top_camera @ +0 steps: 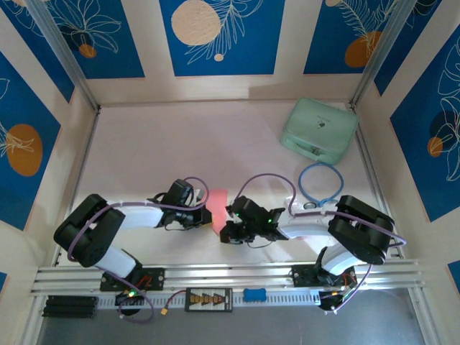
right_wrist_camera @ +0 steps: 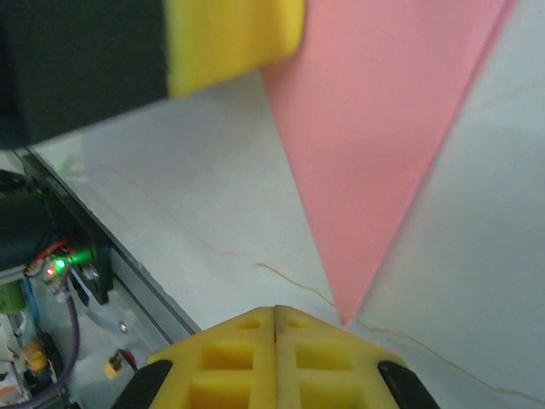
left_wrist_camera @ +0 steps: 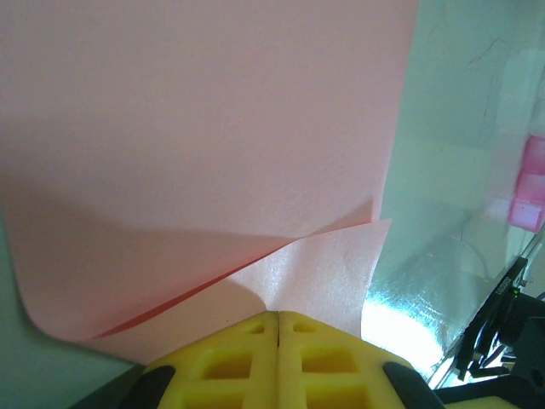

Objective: Fold a paper plane with a square sheet of paper (pick it up from the middle)
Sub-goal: Third fold the triangle at the center of the table.

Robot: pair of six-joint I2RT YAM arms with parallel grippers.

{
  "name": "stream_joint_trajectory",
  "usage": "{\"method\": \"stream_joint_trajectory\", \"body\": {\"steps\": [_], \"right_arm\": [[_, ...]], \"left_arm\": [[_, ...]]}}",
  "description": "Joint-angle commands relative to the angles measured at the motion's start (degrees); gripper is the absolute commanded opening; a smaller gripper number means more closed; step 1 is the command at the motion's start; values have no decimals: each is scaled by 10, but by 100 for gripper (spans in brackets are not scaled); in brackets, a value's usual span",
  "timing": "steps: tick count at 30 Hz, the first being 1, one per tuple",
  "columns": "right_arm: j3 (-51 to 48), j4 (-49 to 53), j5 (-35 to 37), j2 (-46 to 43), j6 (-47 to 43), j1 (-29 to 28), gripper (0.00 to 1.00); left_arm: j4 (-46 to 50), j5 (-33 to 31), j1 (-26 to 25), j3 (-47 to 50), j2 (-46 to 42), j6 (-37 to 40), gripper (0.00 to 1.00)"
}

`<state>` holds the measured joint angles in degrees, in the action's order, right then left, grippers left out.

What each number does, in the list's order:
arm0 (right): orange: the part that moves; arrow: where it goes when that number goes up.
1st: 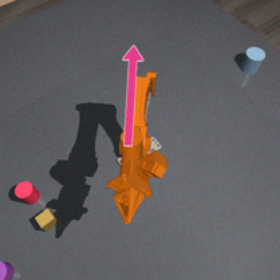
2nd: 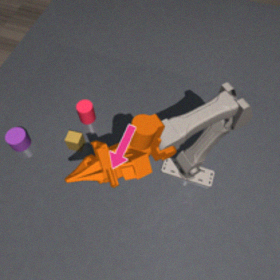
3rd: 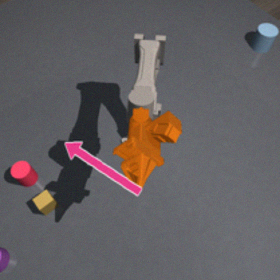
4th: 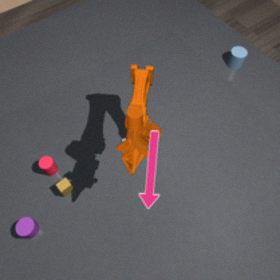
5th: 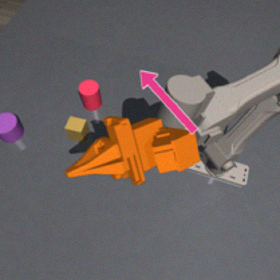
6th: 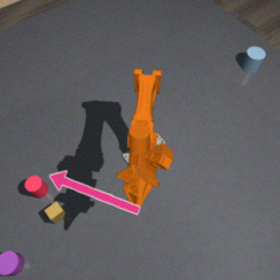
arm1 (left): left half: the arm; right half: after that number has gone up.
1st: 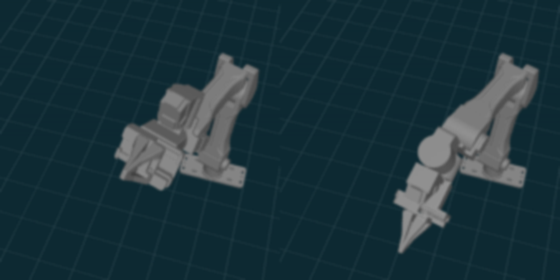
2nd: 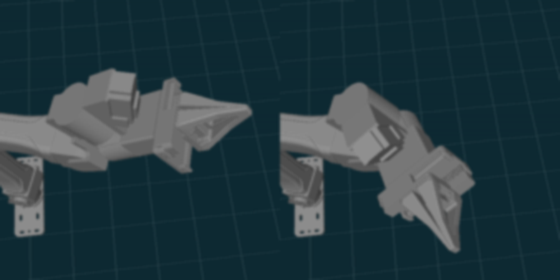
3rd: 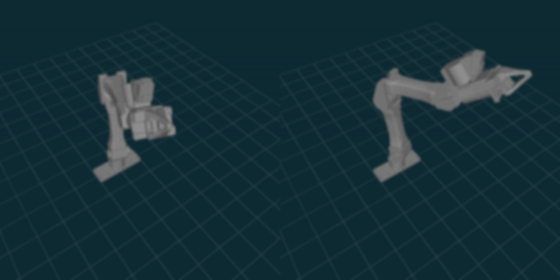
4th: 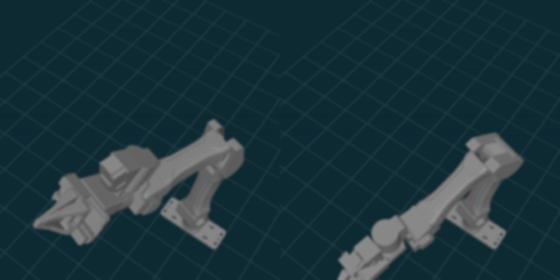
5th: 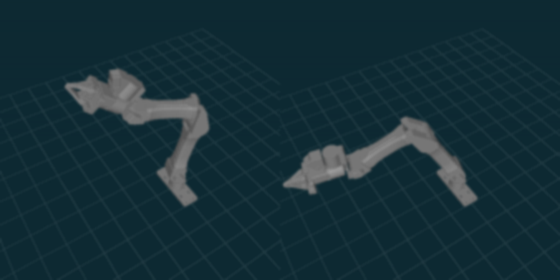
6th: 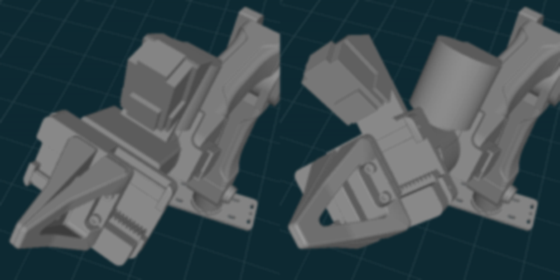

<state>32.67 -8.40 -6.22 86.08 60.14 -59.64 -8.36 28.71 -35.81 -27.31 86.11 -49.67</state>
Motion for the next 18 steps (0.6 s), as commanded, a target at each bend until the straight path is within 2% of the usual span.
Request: {"method": "stream_joint_trajectory", "body": {"steps": [1, 5, 11, 18], "right_arm": [[30, 1, 18, 22, 18, 10, 5], [40, -32, -4, 50, 21, 33, 5], [62, -30, -32, 95, 20, 42, 7], [-17, -45, -24, 88, 49, 14, 6]], "left_arm": [[26, -55, -4, 20, 1, -6, 0], [20, -57, -3, 23, 0, -7, 0], [7, -52, -5, 24, 5, -11, 0], [13, -57, -5, 24, -1, -10, 0]]}}
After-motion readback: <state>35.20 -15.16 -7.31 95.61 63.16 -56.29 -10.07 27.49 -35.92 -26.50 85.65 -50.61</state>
